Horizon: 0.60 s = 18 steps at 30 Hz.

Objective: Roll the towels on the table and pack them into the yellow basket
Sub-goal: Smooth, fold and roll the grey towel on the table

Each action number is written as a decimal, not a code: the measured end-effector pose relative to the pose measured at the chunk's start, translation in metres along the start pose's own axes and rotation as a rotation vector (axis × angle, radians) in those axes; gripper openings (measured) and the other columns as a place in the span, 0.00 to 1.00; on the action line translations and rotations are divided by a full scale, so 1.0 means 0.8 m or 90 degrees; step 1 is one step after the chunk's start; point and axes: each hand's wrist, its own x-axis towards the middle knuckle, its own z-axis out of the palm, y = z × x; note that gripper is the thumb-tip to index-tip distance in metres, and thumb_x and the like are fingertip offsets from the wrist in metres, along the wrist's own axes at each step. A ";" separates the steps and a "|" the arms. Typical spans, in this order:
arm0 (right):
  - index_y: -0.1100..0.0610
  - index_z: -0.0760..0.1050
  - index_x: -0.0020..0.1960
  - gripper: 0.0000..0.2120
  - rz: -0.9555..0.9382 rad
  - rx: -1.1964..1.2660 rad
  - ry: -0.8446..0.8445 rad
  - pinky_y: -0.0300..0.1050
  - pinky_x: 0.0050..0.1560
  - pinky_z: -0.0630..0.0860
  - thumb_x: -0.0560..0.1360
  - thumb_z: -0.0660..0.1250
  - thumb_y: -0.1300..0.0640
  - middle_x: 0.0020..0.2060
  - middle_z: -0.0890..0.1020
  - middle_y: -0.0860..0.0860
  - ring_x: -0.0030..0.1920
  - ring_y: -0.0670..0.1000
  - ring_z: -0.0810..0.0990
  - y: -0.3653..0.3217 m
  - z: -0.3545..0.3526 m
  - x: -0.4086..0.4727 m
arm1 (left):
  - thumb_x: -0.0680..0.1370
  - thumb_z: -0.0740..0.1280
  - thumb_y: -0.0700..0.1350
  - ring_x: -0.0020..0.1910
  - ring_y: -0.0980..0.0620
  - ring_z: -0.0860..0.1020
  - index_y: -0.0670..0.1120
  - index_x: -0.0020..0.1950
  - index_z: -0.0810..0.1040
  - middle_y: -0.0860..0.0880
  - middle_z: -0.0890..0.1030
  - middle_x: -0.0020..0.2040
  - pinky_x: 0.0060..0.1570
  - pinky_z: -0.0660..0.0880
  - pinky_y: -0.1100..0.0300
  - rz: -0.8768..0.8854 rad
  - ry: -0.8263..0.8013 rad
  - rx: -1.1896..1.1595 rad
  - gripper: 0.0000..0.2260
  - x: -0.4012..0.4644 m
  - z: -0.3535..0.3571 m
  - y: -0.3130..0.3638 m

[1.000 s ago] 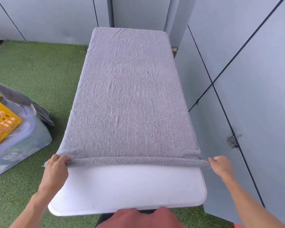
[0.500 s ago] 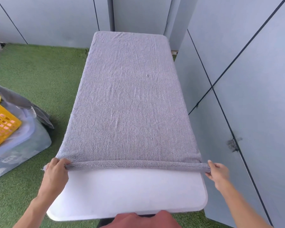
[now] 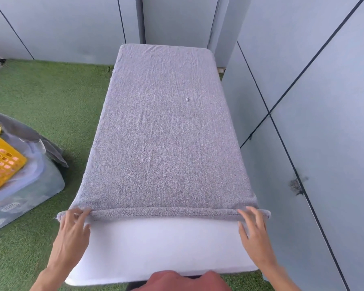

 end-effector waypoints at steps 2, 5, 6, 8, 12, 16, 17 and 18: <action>0.60 0.75 0.62 0.20 0.014 -0.009 0.001 0.29 0.69 0.54 0.71 0.68 0.72 0.60 0.69 0.53 0.63 0.50 0.68 0.010 0.002 0.001 | 0.66 0.73 0.30 0.53 0.38 0.72 0.40 0.63 0.75 0.41 0.72 0.56 0.48 0.76 0.41 0.009 0.010 0.027 0.26 -0.005 0.001 -0.001; 0.64 0.77 0.60 0.21 -0.015 -0.082 -0.009 0.39 0.68 0.60 0.68 0.70 0.75 0.56 0.74 0.55 0.60 0.53 0.71 0.027 0.002 0.011 | 0.68 0.71 0.29 0.55 0.37 0.72 0.39 0.62 0.73 0.40 0.76 0.56 0.50 0.76 0.41 -0.010 0.023 0.030 0.23 -0.007 0.004 -0.001; 0.65 0.78 0.58 0.20 -0.020 -0.095 -0.012 0.42 0.65 0.62 0.67 0.70 0.76 0.54 0.76 0.56 0.59 0.53 0.72 0.031 0.002 0.016 | 0.69 0.71 0.29 0.55 0.38 0.72 0.39 0.61 0.73 0.40 0.76 0.56 0.50 0.75 0.41 -0.017 0.025 0.028 0.22 -0.006 0.004 0.001; 0.66 0.79 0.57 0.19 -0.010 -0.098 -0.027 0.46 0.61 0.65 0.67 0.70 0.77 0.52 0.79 0.57 0.56 0.56 0.77 0.035 0.004 0.031 | 0.69 0.70 0.29 0.55 0.39 0.72 0.40 0.59 0.74 0.41 0.78 0.54 0.50 0.75 0.43 -0.033 0.023 0.027 0.20 0.001 0.002 0.002; 0.63 0.78 0.57 0.20 0.016 -0.101 -0.065 0.45 0.56 0.65 0.68 0.67 0.77 0.49 0.81 0.55 0.50 0.59 0.79 0.035 0.003 0.046 | 0.72 0.67 0.29 0.54 0.41 0.71 0.42 0.55 0.75 0.43 0.79 0.51 0.49 0.75 0.43 -0.053 0.013 0.011 0.15 0.014 0.003 0.000; 0.58 0.77 0.58 0.16 0.017 -0.050 -0.177 0.46 0.56 0.67 0.76 0.61 0.72 0.50 0.79 0.50 0.52 0.54 0.73 0.050 -0.019 0.037 | 0.71 0.66 0.26 0.50 0.42 0.72 0.42 0.54 0.76 0.44 0.79 0.47 0.48 0.74 0.45 -0.023 -0.050 0.023 0.16 0.004 -0.004 -0.020; 0.57 0.77 0.58 0.15 0.023 -0.015 -0.224 0.45 0.56 0.68 0.77 0.60 0.69 0.50 0.79 0.49 0.53 0.52 0.74 0.052 -0.029 0.040 | 0.71 0.65 0.27 0.49 0.43 0.72 0.42 0.54 0.77 0.45 0.80 0.48 0.48 0.74 0.47 -0.019 -0.072 0.010 0.16 0.004 -0.009 -0.025; 0.55 0.77 0.58 0.14 0.035 0.020 -0.269 0.41 0.54 0.69 0.78 0.60 0.67 0.50 0.79 0.47 0.53 0.49 0.75 0.050 -0.040 0.048 | 0.72 0.65 0.28 0.49 0.43 0.74 0.43 0.54 0.78 0.46 0.81 0.49 0.50 0.73 0.48 -0.035 -0.100 -0.016 0.15 0.008 -0.018 -0.028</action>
